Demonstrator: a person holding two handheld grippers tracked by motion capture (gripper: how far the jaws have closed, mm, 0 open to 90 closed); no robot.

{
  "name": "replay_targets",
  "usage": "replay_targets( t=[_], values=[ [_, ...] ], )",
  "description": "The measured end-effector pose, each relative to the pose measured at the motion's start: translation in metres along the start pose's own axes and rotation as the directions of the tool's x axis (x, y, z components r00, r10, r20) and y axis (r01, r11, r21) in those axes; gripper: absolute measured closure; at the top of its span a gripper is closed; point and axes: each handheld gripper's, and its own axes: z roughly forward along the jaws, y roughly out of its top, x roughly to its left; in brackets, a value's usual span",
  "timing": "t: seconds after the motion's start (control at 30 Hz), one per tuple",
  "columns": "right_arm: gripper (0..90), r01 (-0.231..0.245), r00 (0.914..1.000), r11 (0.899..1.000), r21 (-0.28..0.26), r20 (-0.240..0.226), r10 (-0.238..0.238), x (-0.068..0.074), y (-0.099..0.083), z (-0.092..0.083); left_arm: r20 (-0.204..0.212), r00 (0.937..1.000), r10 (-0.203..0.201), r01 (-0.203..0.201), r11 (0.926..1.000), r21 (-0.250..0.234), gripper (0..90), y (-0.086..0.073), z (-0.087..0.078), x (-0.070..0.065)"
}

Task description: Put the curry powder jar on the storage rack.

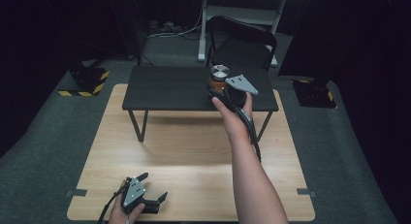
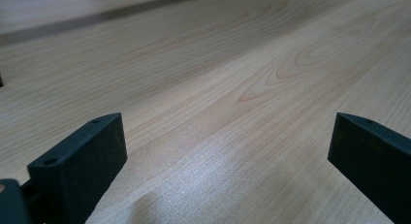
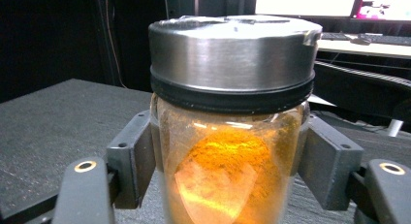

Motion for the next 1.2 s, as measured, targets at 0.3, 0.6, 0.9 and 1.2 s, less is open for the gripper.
replay_targets(
  t=[0.3, 0.6, 0.9, 1.2],
  values=[
    [0.3, 0.008, 0.9998, 0.999, -0.037, -0.016, -0.009, 0.002, -0.002, -0.004, 0.001, 1.0000, 0.000, 0.000, 1.0000, 0.002, 0.5, 0.000, 0.000, 0.000],
    [0.3, 0.030, 0.9993, 0.998, -0.054, -0.022, -0.031, 0.002, -0.008, -0.027, -0.001, 1.0000, 0.001, -0.001, 1.0000, 0.002, 0.5, 0.000, 0.000, 0.000],
    [0.3, 0.064, 0.9954, 0.996, -0.059, -0.067, -0.068, -0.005, -0.031, -0.068, -0.004, 1.0000, 0.005, -0.005, 1.0000, 0.003, 0.5, 0.001, 0.000, -0.001],
    [0.3, 0.065, 0.9928, 0.995, -0.076, -0.096, -0.072, -0.012, -0.056, -0.104, -0.004, 1.0000, 0.006, -0.006, 1.0000, 0.003, 0.5, 0.001, 0.000, -0.001]
  ],
)
